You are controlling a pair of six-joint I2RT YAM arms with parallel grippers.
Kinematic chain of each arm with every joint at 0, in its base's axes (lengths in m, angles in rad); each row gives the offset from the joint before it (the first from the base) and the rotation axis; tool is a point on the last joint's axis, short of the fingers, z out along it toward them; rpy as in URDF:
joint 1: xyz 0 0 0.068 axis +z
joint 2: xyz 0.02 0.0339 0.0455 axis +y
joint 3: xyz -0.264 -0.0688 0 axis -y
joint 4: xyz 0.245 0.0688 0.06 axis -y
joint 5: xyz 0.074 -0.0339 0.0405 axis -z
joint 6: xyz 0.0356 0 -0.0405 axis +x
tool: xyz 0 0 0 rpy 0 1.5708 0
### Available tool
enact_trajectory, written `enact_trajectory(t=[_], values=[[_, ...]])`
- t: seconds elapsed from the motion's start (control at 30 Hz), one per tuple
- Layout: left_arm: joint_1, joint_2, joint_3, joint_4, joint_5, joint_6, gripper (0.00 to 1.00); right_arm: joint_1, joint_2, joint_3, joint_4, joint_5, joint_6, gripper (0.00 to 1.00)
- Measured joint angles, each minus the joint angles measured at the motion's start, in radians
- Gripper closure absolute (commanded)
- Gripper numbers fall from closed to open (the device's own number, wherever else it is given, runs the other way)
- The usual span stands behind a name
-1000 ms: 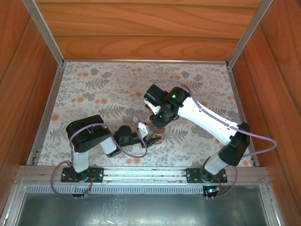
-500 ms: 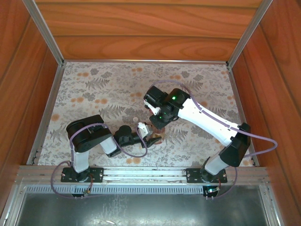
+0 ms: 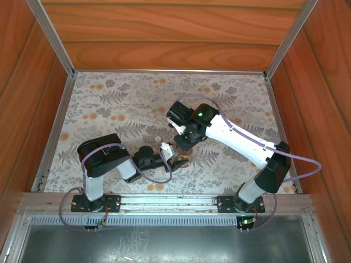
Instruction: Screw on the bottle caps
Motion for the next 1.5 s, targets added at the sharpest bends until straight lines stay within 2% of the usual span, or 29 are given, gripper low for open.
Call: enact_trajectory(t=[0.13, 0.27, 0.47, 0.7, 0.97, 1.27, 1.5], values=[[0.0, 0.0, 0.0, 0.0, 0.0, 0.0, 0.34, 0.0, -0.003, -0.001, 0.01, -0.002, 0.001, 0.34], [0.0, 0.0, 0.0, 0.0, 0.001, 0.0, 0.34, 0.0, -0.023, -0.008, 0.026, -0.003, 0.002, 0.32], [0.0, 0.0, 0.0, 0.0, 0.001, 0.0, 0.34, -0.004, -0.081, -0.014, 0.063, -0.012, 0.017, 0.37], [0.0, 0.0, 0.0, 0.0, 0.001, 0.0, 0.34, -0.034, -0.134, -0.054, 0.096, -0.044, 0.029, 0.54], [0.0, 0.0, 0.0, 0.0, 0.001, 0.0, 0.34, -0.049, -0.134, -0.097, 0.117, -0.06, 0.043, 0.65], [0.0, 0.0, 0.0, 0.0, 0.0, -0.002, 0.34, -0.055, -0.149, -0.128, 0.158, -0.075, 0.047, 0.68], [0.0, 0.001, 0.002, -0.001, 0.002, -0.002, 0.34, -0.065, -0.164, -0.142, 0.167, -0.081, 0.059, 0.61]])
